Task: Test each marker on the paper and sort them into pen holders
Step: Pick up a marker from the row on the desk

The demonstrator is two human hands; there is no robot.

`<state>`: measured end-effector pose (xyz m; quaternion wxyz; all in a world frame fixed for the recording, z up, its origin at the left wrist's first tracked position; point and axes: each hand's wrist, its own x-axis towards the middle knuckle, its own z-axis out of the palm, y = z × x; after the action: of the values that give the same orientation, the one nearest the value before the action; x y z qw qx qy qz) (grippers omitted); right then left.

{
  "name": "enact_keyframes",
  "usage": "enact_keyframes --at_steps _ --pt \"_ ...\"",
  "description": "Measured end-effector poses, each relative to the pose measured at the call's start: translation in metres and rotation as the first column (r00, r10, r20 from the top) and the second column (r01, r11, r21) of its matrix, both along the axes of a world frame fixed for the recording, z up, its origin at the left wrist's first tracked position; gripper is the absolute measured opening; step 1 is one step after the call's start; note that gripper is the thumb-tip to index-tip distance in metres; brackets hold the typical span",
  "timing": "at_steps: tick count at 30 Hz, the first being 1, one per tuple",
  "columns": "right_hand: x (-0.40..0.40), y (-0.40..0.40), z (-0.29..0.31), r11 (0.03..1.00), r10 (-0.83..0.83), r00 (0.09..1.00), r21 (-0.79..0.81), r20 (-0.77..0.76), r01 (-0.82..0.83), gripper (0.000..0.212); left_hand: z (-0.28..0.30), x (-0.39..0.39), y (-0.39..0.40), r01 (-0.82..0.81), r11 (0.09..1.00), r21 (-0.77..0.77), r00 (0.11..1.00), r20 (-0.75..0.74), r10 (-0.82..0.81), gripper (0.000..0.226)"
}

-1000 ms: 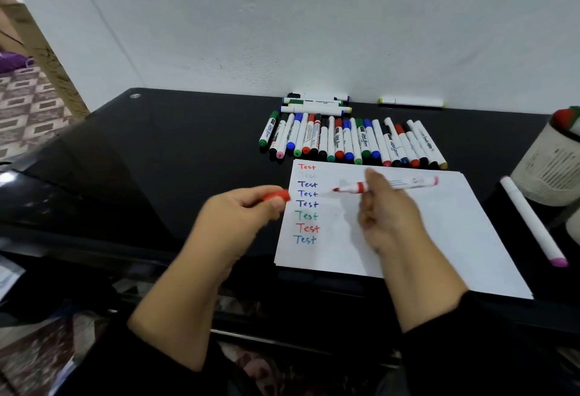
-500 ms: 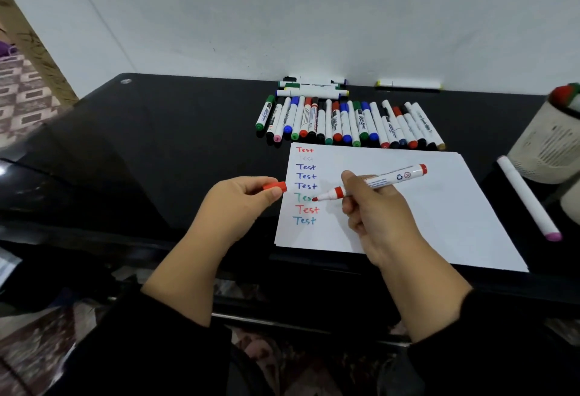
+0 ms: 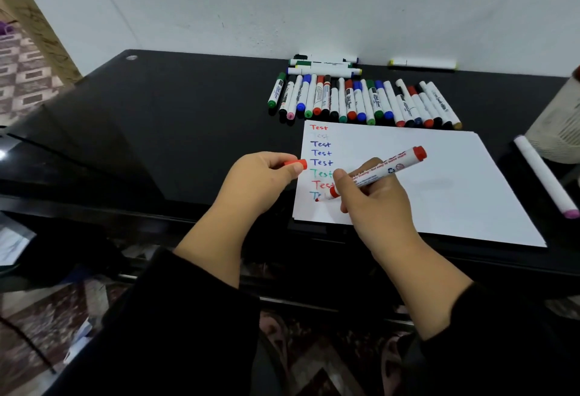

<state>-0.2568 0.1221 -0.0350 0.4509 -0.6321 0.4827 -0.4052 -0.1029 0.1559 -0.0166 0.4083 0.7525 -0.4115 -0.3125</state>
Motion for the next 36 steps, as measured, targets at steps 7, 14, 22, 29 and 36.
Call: enact_keyframes --at_steps 7,14,22,29,36 --pt "0.0052 0.001 -0.0016 0.996 0.086 0.996 -0.03 -0.036 -0.087 0.013 0.001 0.0008 -0.0005 0.0 1.0 -0.002 1.0 0.025 0.001 0.022" --pt "0.0024 -0.0026 -0.0032 0.996 0.064 0.997 -0.062 -0.044 -0.066 0.019 0.0003 0.0017 -0.0008 0.0 1.0 0.006 1.0 0.019 0.0 0.023" --pt "0.0025 -0.0026 -0.005 0.993 0.09 0.994 -0.071 -0.059 -0.094 0.022 0.0023 -0.0013 -0.0017 0.01 1.0 0.02 1.0 0.027 -0.011 0.024" --pt "-0.0005 -0.0055 -0.0054 0.997 0.066 0.998 -0.05 -0.015 -0.066 0.023 0.0031 -0.0014 -0.0001 -0.001 1.0 0.024 1.0 -0.007 0.001 0.023" --pt "0.0001 -0.0041 -0.0037 0.997 0.062 0.998 -0.04 -0.028 -0.063 0.023 0.0034 -0.0024 -0.0005 -0.003 1.0 0.031 1.0 -0.011 0.003 0.022"
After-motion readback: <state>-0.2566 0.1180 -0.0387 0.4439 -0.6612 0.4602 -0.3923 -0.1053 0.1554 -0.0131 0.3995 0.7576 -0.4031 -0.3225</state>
